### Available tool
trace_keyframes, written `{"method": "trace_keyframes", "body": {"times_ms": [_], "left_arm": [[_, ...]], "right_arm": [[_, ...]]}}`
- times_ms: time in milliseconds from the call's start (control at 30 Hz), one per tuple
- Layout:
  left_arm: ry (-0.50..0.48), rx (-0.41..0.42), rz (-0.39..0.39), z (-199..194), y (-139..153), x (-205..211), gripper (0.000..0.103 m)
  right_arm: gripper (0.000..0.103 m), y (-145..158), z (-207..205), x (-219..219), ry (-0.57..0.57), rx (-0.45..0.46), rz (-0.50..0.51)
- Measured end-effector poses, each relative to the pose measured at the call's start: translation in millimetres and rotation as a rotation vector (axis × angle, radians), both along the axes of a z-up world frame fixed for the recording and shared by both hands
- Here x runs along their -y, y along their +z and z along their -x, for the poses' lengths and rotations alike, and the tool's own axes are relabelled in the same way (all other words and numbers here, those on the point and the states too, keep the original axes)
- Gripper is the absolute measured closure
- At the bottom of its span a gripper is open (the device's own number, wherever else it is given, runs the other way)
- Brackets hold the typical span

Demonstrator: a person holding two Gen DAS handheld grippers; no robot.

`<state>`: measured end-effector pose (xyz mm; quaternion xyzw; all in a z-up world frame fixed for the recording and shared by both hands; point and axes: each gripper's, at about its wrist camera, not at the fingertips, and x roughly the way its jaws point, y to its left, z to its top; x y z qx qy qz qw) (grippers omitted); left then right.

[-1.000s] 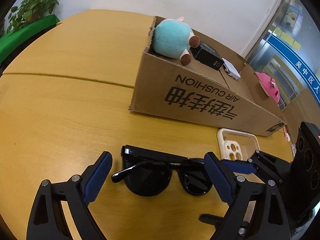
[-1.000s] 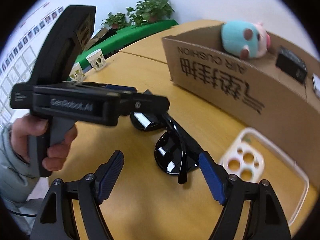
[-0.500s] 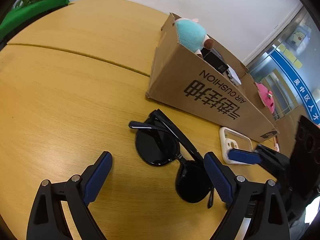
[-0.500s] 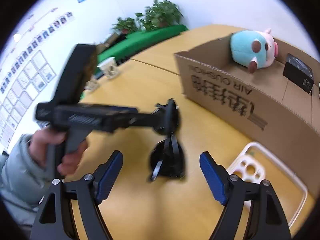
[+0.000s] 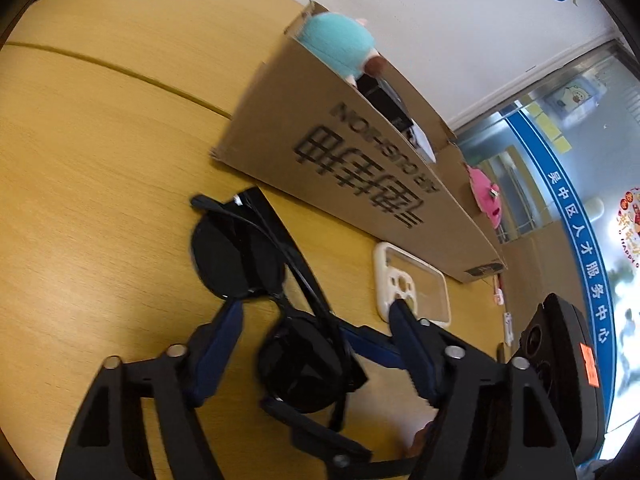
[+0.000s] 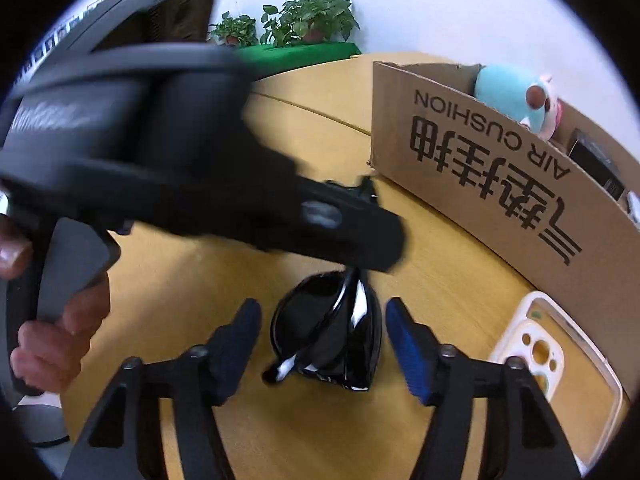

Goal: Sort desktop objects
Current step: 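Move the right gripper down onto the black sunglasses, then close the right gripper on the black sunglasses and lift them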

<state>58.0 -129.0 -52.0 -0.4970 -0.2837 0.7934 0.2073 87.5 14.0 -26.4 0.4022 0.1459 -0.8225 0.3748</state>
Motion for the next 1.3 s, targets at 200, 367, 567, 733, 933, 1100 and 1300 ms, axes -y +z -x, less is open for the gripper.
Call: {"method": "trace_keyframes", "body": {"times_ms": [200, 367, 567, 733, 933, 1100, 1300], "left_arm": [[0.022, 0.012, 0.046, -4.6, -2.7, -10.0, 0.067], [-0.015, -0.015, 0.033, -9.0, 7.1, -24.6, 0.090], [-0.042, -0.014, 0.057, -9.0, 11.1, -42.6, 0.091], [-0.065, -0.082, 0.081, -11.5, 38.0, -58.2, 0.091], [-0.117, -0.228, 0.126, -8.3, 98.3, -76.9, 0.091], [-0.191, -0.348, 0.154, 6.5, 148.4, -97.0, 0.091], [-0.302, -0.403, 0.154, 48.3, 181.6, -133.4, 0.090]], "right_arm": [[0.048, 4.4, -10.9, -4.9, -0.056, -0.038, -0.047], [0.048, 9.7, -15.6, -18.6, -0.072, -0.014, -0.011], [0.048, 15.0, -19.4, -38.4, -0.120, 0.001, 0.018], [0.048, 29.4, -26.1, -55.8, -0.149, -0.033, 0.048], [0.048, 71.0, -37.6, -71.5, -0.200, -0.151, 0.112], [0.048, 117.4, -25.2, -75.7, -0.254, -0.259, 0.169], [0.048, 151.9, -5.2, -99.5, -0.343, -0.313, 0.206]]}}
